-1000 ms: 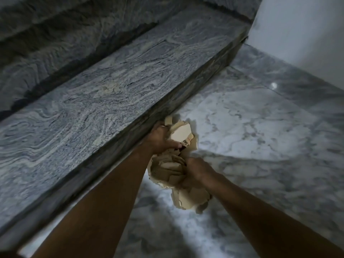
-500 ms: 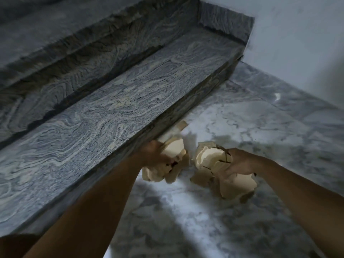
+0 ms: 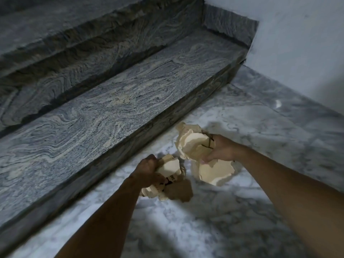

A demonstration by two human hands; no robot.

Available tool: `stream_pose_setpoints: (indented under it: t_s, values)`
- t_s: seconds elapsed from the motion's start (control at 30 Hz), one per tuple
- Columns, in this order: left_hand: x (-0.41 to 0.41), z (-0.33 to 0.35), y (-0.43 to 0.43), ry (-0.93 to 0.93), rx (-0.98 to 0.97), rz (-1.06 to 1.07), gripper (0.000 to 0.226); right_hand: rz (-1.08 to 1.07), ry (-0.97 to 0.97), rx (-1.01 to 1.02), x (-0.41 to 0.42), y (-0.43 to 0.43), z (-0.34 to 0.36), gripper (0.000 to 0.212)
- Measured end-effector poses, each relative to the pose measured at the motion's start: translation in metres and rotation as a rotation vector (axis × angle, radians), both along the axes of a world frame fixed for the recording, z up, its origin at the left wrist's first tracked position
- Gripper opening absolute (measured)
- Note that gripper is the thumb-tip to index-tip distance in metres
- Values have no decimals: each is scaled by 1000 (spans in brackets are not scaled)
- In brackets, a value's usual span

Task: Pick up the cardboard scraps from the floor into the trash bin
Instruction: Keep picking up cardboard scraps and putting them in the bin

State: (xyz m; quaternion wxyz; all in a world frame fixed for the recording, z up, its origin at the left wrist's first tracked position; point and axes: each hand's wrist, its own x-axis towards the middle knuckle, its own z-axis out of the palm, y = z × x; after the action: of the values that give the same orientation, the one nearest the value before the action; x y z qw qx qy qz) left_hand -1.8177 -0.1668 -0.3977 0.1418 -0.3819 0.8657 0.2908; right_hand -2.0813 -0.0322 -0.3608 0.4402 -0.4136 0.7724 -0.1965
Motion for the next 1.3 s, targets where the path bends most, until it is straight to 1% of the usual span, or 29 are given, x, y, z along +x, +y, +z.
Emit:
stream_pose_setpoints:
  t_s: [0.07,0.1,0.17,0.23,0.27,0.37,0.43,0.47,0.53,0.57,0.6,0.67,0.77,0.83,0.93,1.0,1.03,1.07,1.1,1.17,1.23,1.3]
  values:
    - [2,-7,-4,22,27,2,76,37,76,12,0,-30,-1,70]
    - [2,-10,-6,30,36,-8,76,65,130,14,1,-46,-3,72]
    - [5,-16,-9,32,52,-3,71,122,230,36,3,-73,-10,75]
    - [8,-21,-11,58,93,17,64,159,288,62,7,-96,-20,75]
    - [9,-23,-12,66,121,30,62,172,309,74,9,-104,-25,78]
    - [11,-30,-16,70,158,41,62,214,333,77,12,-124,-41,94]
    - [10,-34,-19,87,186,36,63,227,328,129,9,-131,-47,90]
    - [10,-35,-21,90,199,32,64,221,324,157,5,-132,-50,91]
    - [10,-37,-24,91,223,36,65,193,300,149,-6,-135,-65,114]
    - [10,-37,-24,92,230,40,65,176,283,129,-11,-135,-76,122]
    - [10,-36,-24,95,229,38,64,166,266,115,-14,-133,-86,121]
    - [11,-35,-22,103,231,36,63,149,242,106,-13,-128,-90,104]
    - [10,-31,-22,107,235,36,64,130,227,93,-3,-124,-76,83]
    - [10,-27,-23,82,226,35,65,105,223,100,2,-119,-69,77]
    - [17,-20,-28,19,217,49,66,-12,191,92,1,-101,-65,72]
    - [24,-10,-34,-10,219,68,70,-116,116,57,-5,-81,-59,64]
    - [26,-3,-38,-15,220,77,66,-155,74,42,-10,-69,-54,57]
    - [27,7,-41,-8,227,83,57,-186,35,43,-16,-58,-49,51]
    - [28,19,-42,9,251,105,47,-202,5,40,-20,-47,-40,47]
    - [25,42,-43,57,366,147,40,-222,-39,29,-28,-31,-24,42]
    - [20,59,-38,75,495,145,43,-216,-73,21,-34,-24,-9,40]
    - [11,66,-26,15,535,101,52,-154,-87,27,-35,-28,-2,41]
